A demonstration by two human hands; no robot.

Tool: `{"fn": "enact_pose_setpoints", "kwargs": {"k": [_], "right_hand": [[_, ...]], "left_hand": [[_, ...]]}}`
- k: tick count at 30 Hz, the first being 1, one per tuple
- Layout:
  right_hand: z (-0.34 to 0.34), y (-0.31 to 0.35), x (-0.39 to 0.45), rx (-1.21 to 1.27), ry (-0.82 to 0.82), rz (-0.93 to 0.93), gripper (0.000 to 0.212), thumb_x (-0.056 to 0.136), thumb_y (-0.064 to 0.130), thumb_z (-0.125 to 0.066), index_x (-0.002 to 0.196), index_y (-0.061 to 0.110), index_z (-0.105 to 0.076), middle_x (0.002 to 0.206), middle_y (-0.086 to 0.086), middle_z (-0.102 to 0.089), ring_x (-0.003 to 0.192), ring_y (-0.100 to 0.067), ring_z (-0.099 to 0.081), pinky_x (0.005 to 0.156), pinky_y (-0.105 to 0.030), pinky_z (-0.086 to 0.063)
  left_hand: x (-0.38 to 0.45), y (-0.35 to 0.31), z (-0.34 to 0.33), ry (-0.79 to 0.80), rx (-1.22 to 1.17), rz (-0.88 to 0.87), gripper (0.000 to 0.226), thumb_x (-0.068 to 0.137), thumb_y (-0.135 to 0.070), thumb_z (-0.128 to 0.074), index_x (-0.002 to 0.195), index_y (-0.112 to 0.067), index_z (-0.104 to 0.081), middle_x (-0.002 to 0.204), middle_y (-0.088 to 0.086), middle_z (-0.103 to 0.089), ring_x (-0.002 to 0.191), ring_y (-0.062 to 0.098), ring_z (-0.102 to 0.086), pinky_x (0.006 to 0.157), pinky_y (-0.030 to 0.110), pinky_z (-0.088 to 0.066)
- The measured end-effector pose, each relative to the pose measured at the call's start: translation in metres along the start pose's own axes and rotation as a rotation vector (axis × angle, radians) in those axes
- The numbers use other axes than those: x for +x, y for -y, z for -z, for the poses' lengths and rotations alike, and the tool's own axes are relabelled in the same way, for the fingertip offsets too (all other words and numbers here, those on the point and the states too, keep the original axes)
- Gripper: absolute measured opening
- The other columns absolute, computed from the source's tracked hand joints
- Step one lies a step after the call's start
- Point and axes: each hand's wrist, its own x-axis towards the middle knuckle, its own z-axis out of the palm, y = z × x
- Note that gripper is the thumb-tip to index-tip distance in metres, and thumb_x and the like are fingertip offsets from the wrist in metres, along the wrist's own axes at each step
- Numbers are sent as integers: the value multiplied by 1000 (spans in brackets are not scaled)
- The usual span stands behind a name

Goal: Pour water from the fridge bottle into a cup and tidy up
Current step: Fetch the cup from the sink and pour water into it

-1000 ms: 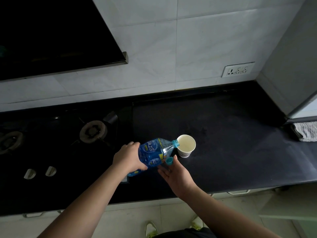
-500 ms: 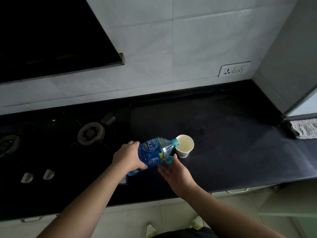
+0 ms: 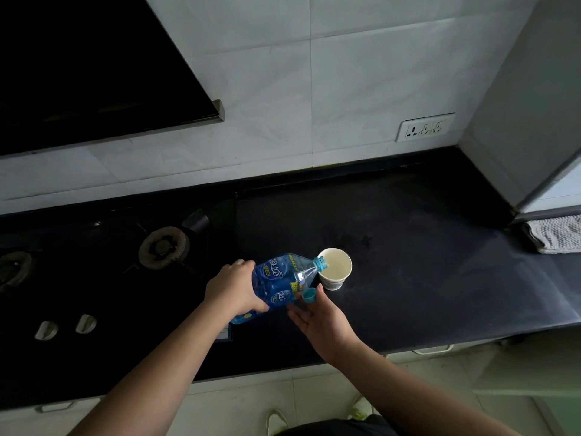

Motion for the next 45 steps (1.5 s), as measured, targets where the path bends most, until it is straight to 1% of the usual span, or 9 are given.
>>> {"fn": "enact_pose_setpoints", "kwargs": {"k": [7, 17, 22, 30, 35, 45], "right_hand": [[1, 1, -2, 17, 2, 2, 48, 103, 40, -37, 138, 9, -49, 127, -11, -65, 120, -28, -60, 105, -40, -44], [1, -2, -5, 25, -2, 8, 47, 103, 39, -38, 137, 9, -50, 126, -12, -65, 121, -30, -58, 109, -43, -40], [2, -1, -6, 24, -3, 3, 47, 102, 40, -39, 136, 9, -50, 125, -12, -66, 120, -30, -59, 108, -43, -41], [-1, -3, -8, 27, 6, 5, 48, 102, 40, -38, 138, 9, -49, 127, -12, -65, 122, -29, -58, 110, -43, -39], [-3, -3, -10, 35, -14, -7, 49, 102, 40, -38, 136, 7, -51, 125, -14, -66, 120, -29, -59, 108, -42, -41], [-5, 0, -13, 37, -14, -2, 48, 102, 40, -38, 136, 8, -51, 125, -13, -66, 121, -29, -59, 111, -43, -38]], "left_hand": [[-3, -2, 0, -2, 5, 1, 77, 51, -57, -87, 115, -30, -52, 114, -10, -53, 111, 17, -51, 86, 41, -53], [-7, -5, 1, -1, 22, -4, 77, 52, -58, -86, 114, -30, -52, 114, -10, -52, 111, 17, -51, 85, 40, -53], [-9, -6, 0, -17, 41, -10, 78, 53, -59, -85, 115, -29, -51, 115, -10, -52, 111, 17, -50, 83, 38, -52], [-11, -4, 2, -12, 50, -6, 80, 53, -61, -84, 119, -29, -51, 117, -9, -52, 113, 17, -50, 84, 39, -52], [-12, -4, 4, -3, 63, -8, 79, 52, -62, -84, 117, -30, -52, 115, -10, -52, 111, 17, -51, 84, 38, -51], [-15, -7, 6, -22, 69, -12, 81, 54, -62, -84, 120, -29, -50, 119, -10, -52, 114, 17, -49, 84, 37, -51]]}}
